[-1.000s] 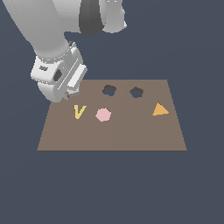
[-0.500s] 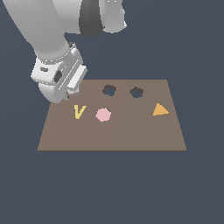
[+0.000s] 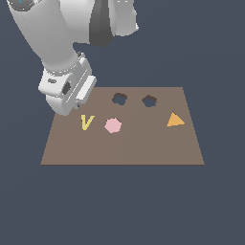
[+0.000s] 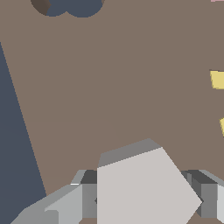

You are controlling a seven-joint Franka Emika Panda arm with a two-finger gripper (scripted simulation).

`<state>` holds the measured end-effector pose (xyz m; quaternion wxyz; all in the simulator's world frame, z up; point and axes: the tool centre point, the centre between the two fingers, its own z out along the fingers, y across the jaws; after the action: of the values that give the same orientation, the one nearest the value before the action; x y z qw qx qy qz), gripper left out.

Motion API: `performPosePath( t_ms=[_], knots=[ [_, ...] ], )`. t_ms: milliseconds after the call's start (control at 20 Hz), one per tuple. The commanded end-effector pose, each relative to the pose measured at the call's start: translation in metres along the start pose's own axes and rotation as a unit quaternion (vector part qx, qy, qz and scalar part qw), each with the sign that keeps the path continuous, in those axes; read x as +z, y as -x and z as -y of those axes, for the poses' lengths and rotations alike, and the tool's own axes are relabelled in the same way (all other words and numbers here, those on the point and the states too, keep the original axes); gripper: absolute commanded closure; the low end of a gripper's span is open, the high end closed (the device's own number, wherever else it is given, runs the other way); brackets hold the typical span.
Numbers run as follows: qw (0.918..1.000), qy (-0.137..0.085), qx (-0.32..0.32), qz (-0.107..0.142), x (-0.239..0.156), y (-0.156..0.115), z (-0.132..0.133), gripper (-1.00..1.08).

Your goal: Insert a designated object into the corresponding slot on a board.

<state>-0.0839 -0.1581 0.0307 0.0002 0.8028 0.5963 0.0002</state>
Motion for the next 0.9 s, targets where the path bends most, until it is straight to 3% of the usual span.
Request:
performPosePath(
  t_ms=[0,850],
  knots=[
    [1.0000,0.000,0.000,0.000,0.0008,0.0000,0.0002,1.08],
    [0.9999,0.000,-0.012,0.000,-0.0027,-0.0021,-0.0027,1.08]
  ],
)
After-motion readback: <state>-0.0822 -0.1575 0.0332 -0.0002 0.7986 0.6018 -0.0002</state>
